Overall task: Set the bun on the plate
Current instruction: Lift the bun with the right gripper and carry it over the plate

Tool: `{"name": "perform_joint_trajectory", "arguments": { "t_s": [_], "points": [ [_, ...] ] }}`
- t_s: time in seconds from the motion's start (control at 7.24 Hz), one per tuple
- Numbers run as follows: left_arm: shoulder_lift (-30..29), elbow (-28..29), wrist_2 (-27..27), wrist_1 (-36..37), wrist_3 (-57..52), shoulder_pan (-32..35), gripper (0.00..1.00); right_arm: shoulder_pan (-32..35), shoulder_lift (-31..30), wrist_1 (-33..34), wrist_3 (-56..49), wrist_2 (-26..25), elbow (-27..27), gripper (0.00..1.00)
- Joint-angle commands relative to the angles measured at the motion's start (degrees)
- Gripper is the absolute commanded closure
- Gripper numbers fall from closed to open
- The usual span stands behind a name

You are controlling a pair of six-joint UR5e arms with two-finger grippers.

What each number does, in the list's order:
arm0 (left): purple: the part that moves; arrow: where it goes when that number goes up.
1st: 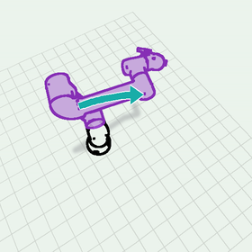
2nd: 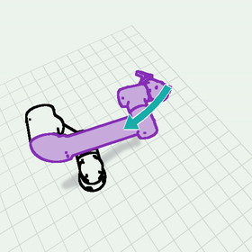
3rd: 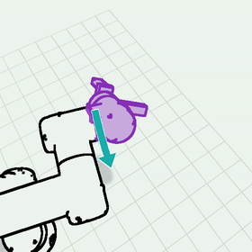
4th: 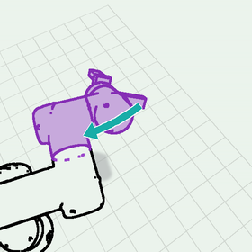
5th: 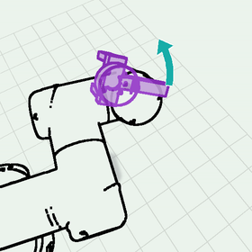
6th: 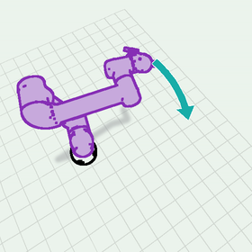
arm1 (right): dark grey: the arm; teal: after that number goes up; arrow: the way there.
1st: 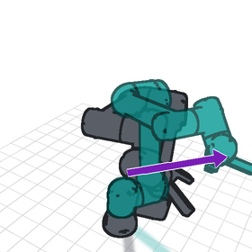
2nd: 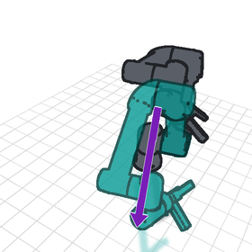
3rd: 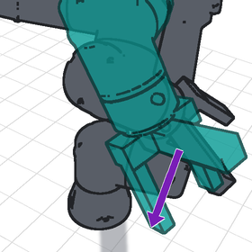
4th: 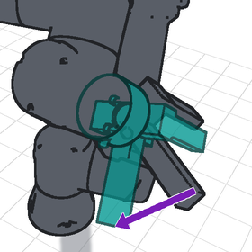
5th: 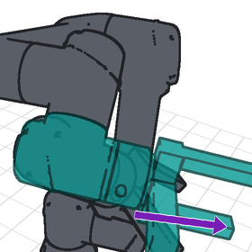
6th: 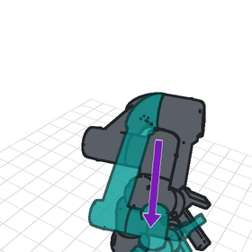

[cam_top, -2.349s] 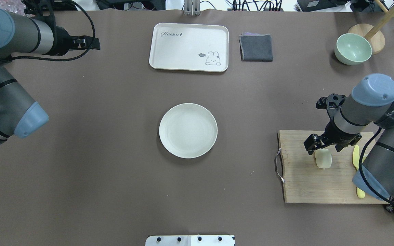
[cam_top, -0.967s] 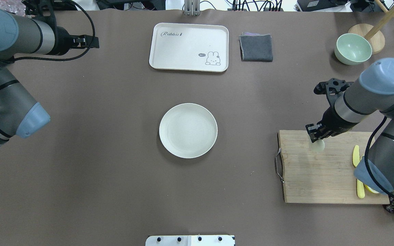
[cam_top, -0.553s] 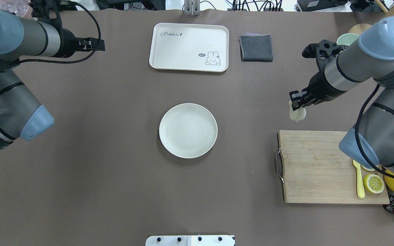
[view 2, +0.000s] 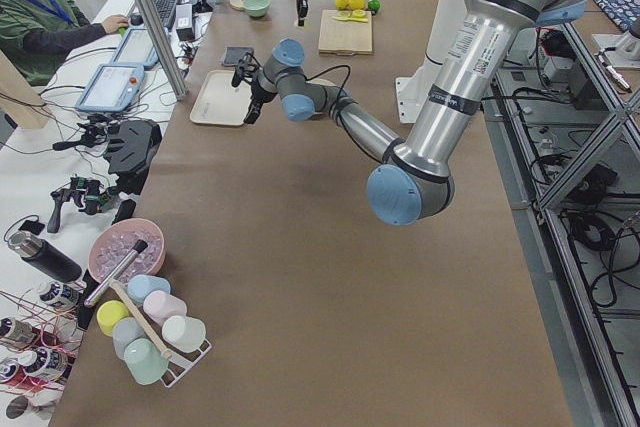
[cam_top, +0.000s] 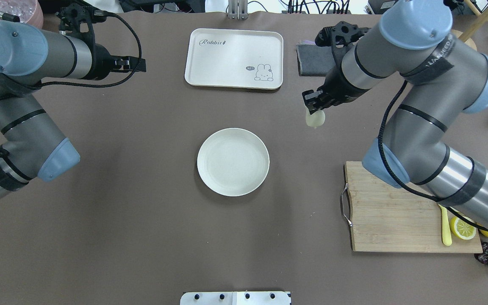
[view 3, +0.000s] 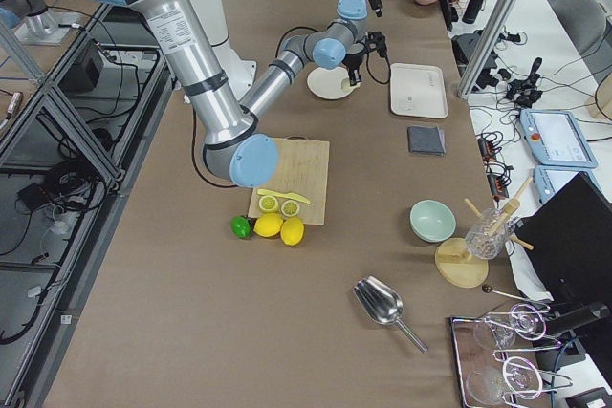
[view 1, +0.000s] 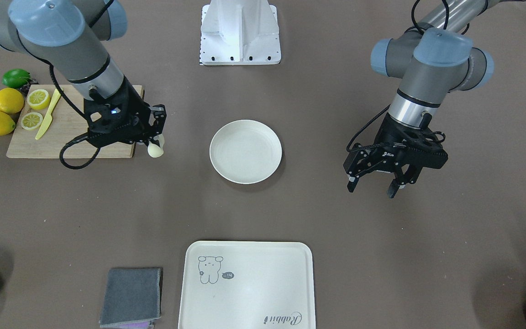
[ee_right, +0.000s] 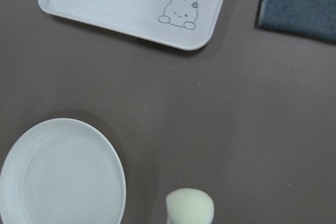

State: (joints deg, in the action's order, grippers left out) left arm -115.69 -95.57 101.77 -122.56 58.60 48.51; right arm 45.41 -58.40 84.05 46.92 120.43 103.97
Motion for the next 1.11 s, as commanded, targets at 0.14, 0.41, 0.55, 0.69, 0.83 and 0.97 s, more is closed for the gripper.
{"name": "perform_joint_trajectory", "arguments": {
  "t_s": [0.14, 0.41, 0.55, 0.69, 0.83, 0.97],
  "points": [
    [0.0, 0.1, -0.1, -0.4, -0.2, -0.2, 0.03, -4.2, 2.9, -10.5, 0.4, -0.5, -7.8, 1.00],
    [0.0, 0.2, -0.1, -0.4, -0.1, -0.2, 0.03, -9.8, 5.8, -11.6, 2.4, -6.7, -10.0, 1.00],
    [0.0, 0.5, -0.2, -0.4, -0.2, -0.2, 0.03, -11.7, 6.7, -12.0, 3.2, -7.7, -10.1, 1.00],
    [0.0, 1.3, -0.2, -0.4, -0.3, -0.2, 0.03, -13.3, 7.6, -12.0, 3.2, -8.8, -11.0, 1.00],
    [0.0, 1.4, -0.2, -0.5, -0.3, 0.0, 0.03, -15.0, 9.3, -12.0, 4.0, -10.2, -12.4, 1.00],
    [0.0, 2.5, -0.2, -0.5, -0.5, 0.1, 0.03, -15.7, 10.6, -12.0, 7.2, -10.5, -13.2, 1.00]
  ]
}}
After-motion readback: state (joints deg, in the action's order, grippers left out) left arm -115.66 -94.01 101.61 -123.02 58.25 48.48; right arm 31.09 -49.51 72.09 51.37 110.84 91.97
